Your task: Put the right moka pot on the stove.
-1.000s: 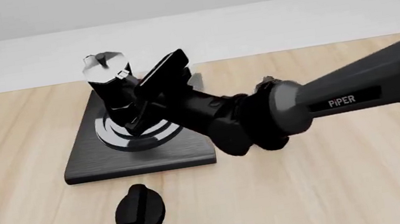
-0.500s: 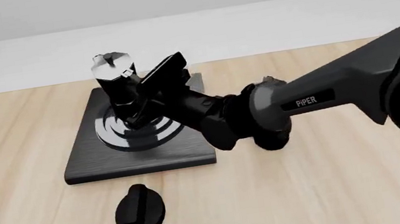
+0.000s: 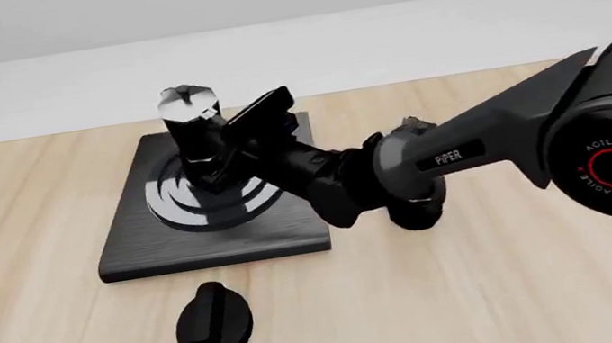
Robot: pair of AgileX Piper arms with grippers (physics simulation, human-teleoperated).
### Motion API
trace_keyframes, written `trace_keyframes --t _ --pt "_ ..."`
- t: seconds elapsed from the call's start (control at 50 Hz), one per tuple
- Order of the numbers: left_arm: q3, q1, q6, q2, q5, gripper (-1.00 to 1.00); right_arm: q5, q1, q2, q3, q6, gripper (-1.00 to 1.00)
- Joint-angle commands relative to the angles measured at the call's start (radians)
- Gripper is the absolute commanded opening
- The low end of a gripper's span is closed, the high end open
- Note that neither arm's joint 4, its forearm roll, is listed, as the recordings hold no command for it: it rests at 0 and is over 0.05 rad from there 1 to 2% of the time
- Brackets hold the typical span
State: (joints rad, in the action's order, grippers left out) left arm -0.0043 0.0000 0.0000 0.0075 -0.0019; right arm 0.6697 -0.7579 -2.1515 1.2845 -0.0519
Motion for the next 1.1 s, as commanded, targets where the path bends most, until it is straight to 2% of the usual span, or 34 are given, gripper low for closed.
trace_keyframes --t 0.02,0.04,0.06,0.34,0.6,1.1 --pt "0.0 0.0 0.0 0.0 0.0 1.0 0.015 0.013 0.0 0.017 0.04 -1.0" --pt "0.0 0.0 0.0 0.0 0.0 1.0 0.013 0.014 -0.003 0.019 0.038 -1.0" --pt "0.0 0.0 0.0 0.0 0.0 1.0 0.015 0.015 -0.004 0.017 0.038 1.0" --pt "0.0 0.0 0.0 0.0 0.0 1.0 0.014 0.018 0.006 0.003 0.053 1.0" --pt "0.0 0.0 0.0 0.0 0.0 1.0 0.006 0.024 0.108 -0.077 0.045 1.0" --pt "0.0 0.0 0.0 0.0 0.0 1.0 -0.075 -0.006 0.276 -0.201 0.026 1.0"
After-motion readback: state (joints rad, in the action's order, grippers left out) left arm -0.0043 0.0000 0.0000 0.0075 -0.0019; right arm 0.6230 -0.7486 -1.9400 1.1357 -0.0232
